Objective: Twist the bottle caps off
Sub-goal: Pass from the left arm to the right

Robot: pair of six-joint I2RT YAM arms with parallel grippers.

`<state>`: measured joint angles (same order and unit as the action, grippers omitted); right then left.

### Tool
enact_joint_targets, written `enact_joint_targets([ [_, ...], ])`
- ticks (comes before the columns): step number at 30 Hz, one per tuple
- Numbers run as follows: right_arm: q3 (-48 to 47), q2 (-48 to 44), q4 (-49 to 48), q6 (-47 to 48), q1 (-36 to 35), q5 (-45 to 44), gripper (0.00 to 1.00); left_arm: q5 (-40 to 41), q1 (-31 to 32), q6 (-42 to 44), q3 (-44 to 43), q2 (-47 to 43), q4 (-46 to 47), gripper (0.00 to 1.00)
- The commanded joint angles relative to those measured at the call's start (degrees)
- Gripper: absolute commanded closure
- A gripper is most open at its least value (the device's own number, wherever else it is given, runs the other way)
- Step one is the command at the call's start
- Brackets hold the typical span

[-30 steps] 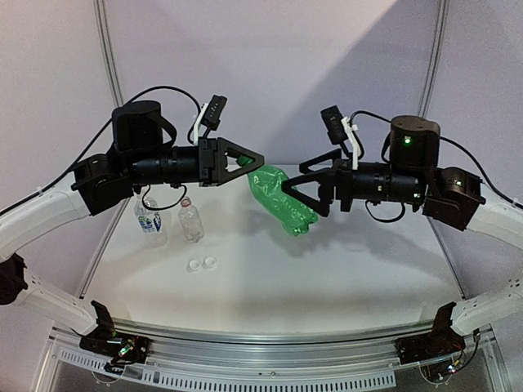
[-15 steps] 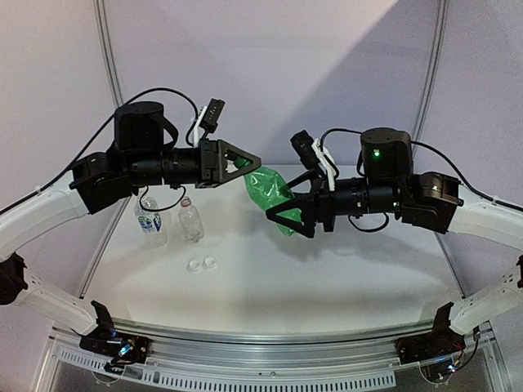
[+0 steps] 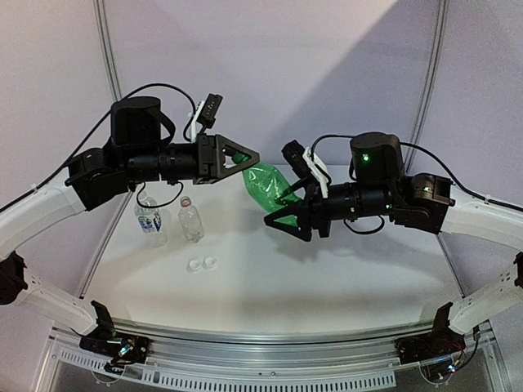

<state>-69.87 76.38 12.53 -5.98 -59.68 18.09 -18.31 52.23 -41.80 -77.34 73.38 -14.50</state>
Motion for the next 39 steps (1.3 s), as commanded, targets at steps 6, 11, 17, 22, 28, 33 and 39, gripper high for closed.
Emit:
enact_joint_targets([
  [6,1.60,-0.51,-1.98,0.75,-0.62,-0.11,0.29,1.69,0.60,0.52,-0.79,-0.22,-0.70,1.00],
  [11,1.96,-1.00,-2.61,0.38,-0.65,-0.24,0.28,1.78,0.60,0.56,-0.79,-0.22,-0.79,1.00],
  [17,2.02,-1.25,-3.76,-0.12,-0.66,-0.50,0.26,1.78,0.60,0.58,-0.64,-0.17,-1.20,1.00],
  [22,1.87,-1.16,-4.69,-0.76,-0.62,-0.75,0.24,1.52,0.60,0.39,-0.31,-0.17,-1.21,1.00],
  [28,1.44,-0.87,-4.88,-1.26,-0.64,-1.46,0.25,1.53,0.60,0.42,-0.22,-0.24,-1.41,1.00],
  [33,1.31,-0.66,-5.17,-1.73,-0.62,-1.66,0.27,1.34,0.60,0.32,-0.01,-0.29,-1.21,1.00],
  [39,1.14,-0.40,-5.38,-2.34,-0.68,-1.30,0.41,1.43,0.60,0.32,0.30,-0.59,-1.20,1.00],
])
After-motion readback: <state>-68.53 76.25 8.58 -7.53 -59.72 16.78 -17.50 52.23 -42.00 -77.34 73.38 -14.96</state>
